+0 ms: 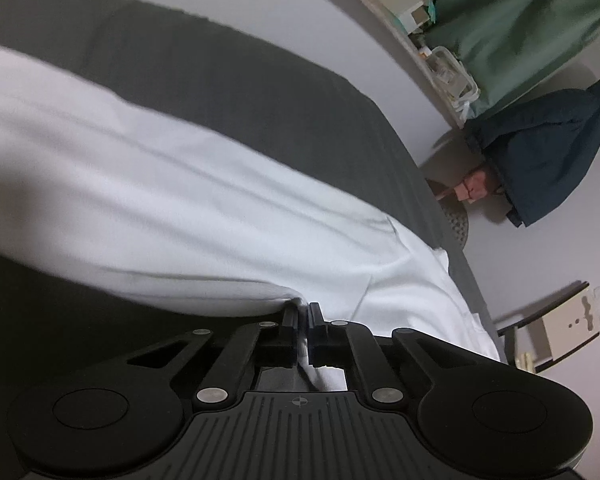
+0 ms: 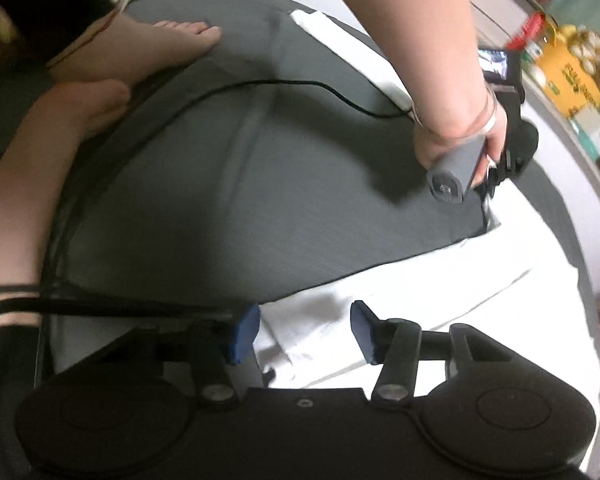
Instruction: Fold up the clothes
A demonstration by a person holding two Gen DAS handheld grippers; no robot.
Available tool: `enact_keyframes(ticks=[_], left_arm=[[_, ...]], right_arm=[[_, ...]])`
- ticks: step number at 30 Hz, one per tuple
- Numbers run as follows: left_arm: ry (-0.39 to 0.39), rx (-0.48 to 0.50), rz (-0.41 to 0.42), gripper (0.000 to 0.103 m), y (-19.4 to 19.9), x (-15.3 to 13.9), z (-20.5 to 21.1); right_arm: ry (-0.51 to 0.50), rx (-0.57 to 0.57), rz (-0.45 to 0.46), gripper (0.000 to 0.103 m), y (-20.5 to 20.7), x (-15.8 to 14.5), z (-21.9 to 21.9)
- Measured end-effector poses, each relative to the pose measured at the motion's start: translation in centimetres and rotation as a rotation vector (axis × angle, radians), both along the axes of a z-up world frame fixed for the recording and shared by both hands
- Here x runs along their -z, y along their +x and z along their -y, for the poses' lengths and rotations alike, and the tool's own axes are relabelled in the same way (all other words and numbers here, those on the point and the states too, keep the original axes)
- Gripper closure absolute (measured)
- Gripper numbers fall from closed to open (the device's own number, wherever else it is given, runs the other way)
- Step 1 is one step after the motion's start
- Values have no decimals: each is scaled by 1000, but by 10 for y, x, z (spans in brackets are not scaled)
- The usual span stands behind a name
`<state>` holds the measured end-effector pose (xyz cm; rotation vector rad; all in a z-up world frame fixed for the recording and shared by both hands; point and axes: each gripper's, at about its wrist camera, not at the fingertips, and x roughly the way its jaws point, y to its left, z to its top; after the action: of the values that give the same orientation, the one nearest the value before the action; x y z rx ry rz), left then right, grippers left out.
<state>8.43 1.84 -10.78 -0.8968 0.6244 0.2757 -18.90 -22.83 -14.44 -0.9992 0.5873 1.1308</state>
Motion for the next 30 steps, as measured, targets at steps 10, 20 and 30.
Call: enact_keyframes(ticks=[10, 20, 30], left_arm=[[51, 68, -13, 97, 8, -5, -14], [35, 81, -11, 97, 6, 1, -16], [46, 99, -23, 97, 10, -2, -14]], right_arm=[[-14, -150, 207, 63, -20, -8, 20], [-111, -132, 199, 64, -16, 9, 9], [-64, -24, 190, 98, -9, 6, 3]])
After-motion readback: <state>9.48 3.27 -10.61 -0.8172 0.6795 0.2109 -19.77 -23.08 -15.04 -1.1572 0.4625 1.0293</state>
